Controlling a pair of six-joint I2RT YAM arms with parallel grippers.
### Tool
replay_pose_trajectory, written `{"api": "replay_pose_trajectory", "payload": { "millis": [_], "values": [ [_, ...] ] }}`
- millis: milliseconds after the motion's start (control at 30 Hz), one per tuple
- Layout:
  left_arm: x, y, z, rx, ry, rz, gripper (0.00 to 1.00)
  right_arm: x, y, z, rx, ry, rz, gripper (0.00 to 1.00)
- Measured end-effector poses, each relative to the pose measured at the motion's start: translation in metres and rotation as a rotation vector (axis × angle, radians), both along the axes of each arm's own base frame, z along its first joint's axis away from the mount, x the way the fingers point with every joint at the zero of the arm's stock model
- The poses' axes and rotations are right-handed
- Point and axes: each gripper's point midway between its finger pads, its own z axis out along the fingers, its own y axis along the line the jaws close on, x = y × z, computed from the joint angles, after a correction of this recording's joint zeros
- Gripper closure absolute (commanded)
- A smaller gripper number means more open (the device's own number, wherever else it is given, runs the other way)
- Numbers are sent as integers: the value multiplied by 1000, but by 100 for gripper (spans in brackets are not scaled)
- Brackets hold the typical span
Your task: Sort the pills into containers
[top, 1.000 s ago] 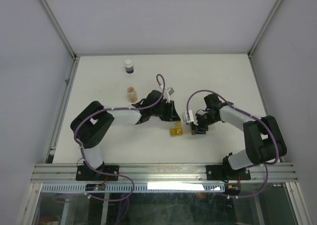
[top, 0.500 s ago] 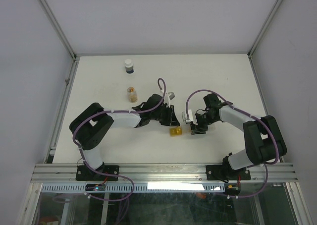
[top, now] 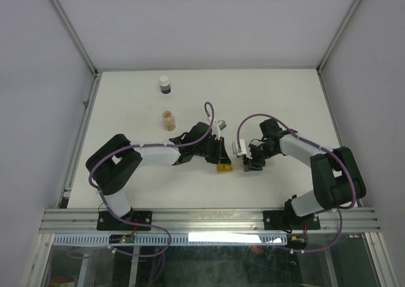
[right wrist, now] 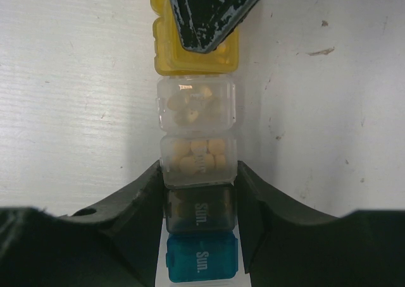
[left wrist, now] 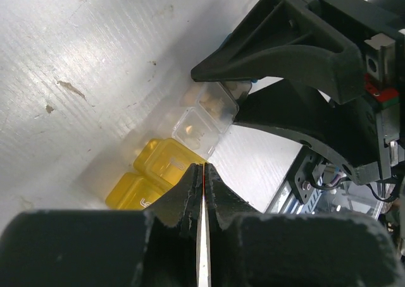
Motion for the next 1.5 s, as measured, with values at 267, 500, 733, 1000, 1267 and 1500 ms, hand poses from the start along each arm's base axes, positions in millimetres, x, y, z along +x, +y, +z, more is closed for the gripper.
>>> {"api": "replay_pose_trajectory", "payload": {
  "millis": [267,500,733,1000,1267,1500],
  "values": [
    [-4,2,0,19,3,3,100,0,0,0,0,-2,0,58],
    [-7,-2,-20,46,72,5,100,1,1,0,-3,1,-8,58],
    [-3,-11,-19,36,81,14,97,2,0,0,-9,2,-15,56],
    [4,3,19,43,-22,52,72,7,1,0,-8,6,-56,35],
    [9,40,80,-26,-248,109,57,13,0,0,-15,21,-122,44],
    [4,77,96,-39,-367,172,54,13,-3,0,-13,35,-143,27]
  ]
}}
